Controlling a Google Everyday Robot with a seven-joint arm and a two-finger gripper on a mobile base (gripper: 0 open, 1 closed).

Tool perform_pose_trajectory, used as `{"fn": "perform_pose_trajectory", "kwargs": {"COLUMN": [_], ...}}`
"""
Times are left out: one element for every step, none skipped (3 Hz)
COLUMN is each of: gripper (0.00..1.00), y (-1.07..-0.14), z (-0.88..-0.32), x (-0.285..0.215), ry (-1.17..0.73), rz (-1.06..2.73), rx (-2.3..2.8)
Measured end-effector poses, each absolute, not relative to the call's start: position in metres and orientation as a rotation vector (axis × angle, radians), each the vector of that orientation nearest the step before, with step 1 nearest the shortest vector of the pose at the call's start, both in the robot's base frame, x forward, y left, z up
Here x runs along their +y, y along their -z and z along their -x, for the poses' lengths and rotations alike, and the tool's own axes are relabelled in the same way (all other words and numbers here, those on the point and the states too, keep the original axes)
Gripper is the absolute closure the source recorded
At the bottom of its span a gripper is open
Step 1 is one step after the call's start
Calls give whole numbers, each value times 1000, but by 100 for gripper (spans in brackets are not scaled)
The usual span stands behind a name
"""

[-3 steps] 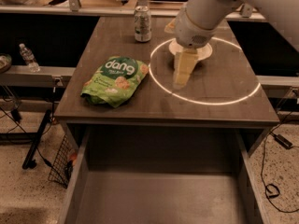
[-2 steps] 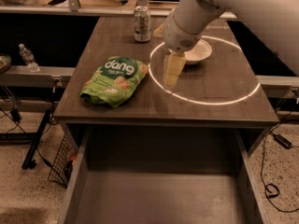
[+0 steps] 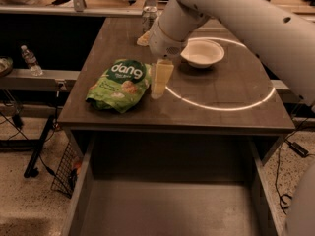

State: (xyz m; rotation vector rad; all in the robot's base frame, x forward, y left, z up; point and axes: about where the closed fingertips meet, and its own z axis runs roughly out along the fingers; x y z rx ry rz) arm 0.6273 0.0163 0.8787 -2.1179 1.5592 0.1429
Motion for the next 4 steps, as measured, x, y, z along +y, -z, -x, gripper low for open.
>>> {"fn": "perform_pose_trajectory", "kwargs": {"gripper": [9, 27, 51, 73], "y": [-869, -863, -861, -861], "z": [-631, -635, -636, -637], "x": [39, 49, 51, 47], "ry": [-187, -209, -218, -213], "rz": [2158, 2174, 2174, 2166], "rx": [1522, 1520, 1529, 1543]}}
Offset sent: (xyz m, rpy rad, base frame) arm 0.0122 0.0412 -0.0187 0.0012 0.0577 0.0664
